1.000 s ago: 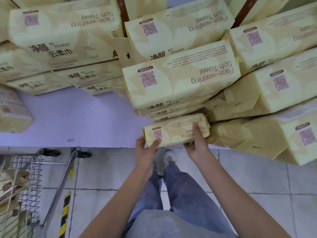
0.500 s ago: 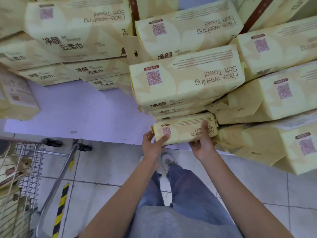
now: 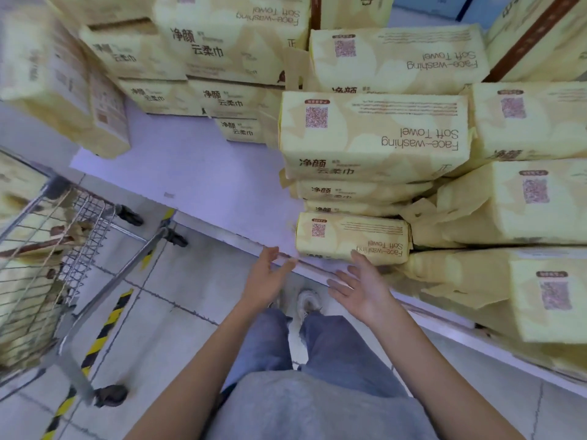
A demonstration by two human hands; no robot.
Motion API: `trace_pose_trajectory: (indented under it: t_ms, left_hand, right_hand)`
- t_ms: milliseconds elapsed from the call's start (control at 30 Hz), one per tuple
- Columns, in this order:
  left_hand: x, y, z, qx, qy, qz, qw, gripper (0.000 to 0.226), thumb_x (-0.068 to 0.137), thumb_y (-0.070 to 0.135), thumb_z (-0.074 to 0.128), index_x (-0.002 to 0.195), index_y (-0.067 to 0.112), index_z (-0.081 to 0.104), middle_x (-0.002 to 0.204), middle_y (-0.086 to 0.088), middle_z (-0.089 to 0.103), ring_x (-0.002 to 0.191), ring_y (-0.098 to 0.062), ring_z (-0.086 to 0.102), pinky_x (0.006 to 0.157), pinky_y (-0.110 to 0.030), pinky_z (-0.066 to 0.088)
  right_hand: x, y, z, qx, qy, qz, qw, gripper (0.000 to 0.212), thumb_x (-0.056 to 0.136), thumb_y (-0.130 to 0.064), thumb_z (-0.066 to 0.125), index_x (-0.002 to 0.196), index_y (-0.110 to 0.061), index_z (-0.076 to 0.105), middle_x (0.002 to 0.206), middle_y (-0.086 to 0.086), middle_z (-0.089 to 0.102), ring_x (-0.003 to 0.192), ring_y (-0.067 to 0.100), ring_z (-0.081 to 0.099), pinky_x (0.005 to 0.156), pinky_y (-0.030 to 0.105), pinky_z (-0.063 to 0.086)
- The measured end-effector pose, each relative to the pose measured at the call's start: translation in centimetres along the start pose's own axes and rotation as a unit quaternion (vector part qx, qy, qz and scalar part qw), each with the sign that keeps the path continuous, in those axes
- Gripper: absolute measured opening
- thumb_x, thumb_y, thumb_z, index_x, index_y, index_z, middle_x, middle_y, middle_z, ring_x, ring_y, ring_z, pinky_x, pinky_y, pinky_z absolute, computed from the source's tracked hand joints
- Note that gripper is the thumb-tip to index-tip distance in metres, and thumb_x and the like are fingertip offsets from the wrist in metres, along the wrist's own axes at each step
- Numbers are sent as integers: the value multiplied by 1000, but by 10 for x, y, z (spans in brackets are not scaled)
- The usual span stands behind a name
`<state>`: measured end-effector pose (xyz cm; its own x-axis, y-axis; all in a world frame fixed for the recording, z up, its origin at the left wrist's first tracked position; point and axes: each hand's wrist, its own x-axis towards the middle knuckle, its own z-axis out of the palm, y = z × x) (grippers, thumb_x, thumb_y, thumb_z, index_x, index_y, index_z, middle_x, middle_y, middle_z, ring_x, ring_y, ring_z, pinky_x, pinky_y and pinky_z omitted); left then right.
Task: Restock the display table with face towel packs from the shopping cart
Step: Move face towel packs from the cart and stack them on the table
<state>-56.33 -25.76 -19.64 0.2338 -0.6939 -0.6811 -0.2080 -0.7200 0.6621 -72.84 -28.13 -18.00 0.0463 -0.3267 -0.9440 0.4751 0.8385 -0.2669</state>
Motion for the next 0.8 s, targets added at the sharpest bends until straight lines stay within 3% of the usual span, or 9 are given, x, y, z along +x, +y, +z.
trace_pose_trajectory:
  t_ms: [67,133,233,333,400,500,633,800]
  left_hand:
    - [-16,-20,-15,56,14,11,998,49,91,36,60,133,16,47,140,-3,50,126,-21,48,100,-29,36]
    - [-33,-38,-29,71,32,10,997,46,92,37,57,132,18,49,139,0,51,125,-20,48,99,-28,35]
    - [-60,-59,-45,-1,60,-4,998,38,92,31,58,129,21,52,133,1,54,115,-14,51,94,-22,36]
    - [-83,-80,-57,-91,113,-29,989,24,92,24,59,115,29,52,116,5,58,103,-8,53,77,-8,38]
    - [-95,-95,-65,-154,150,-52,975,20,93,23,58,112,28,53,112,5,58,99,-7,53,72,-5,38]
    - [-111,-116,-81,-249,213,-92,940,22,95,23,55,117,21,56,113,-1,60,98,-11,54,83,-21,38]
    - [-127,-144,-108,-308,267,-117,906,18,96,23,53,114,24,55,112,1,59,102,-15,55,88,-27,37]
    - [-132,-172,-158,-351,307,-121,876,12,96,16,52,108,16,56,115,-5,59,110,-18,53,92,-27,36]
  right_hand:
    - [-10,13,3,-171,-32,-28,984,28,96,-32,50,115,-12,52,118,9,55,103,26,56,92,37,42]
    - [-14,26,7,-354,-36,-113,928,19,95,-29,53,107,-15,60,116,5,60,99,18,57,89,30,43]
    - [-16,42,21,-510,-86,-188,835,31,93,-29,55,120,-14,56,116,-3,58,103,8,53,87,22,36]
    - [-16,55,41,-605,-133,-190,762,37,93,-31,55,127,-16,50,119,-3,55,108,10,52,95,26,39]
    - [-18,64,59,-656,-162,-195,711,42,94,-32,54,132,-16,46,121,-1,55,108,11,52,96,27,38]
    - [-18,81,92,-702,-203,-207,651,45,94,-32,53,135,-16,44,122,1,55,103,10,51,87,23,36]
    - [-20,111,140,-724,-245,-232,602,46,92,-30,57,134,-15,46,127,6,55,112,17,53,89,23,37]
    - [-22,149,206,-740,-288,-270,545,45,93,-27,56,134,-12,46,127,8,55,108,17,54,88,21,37]
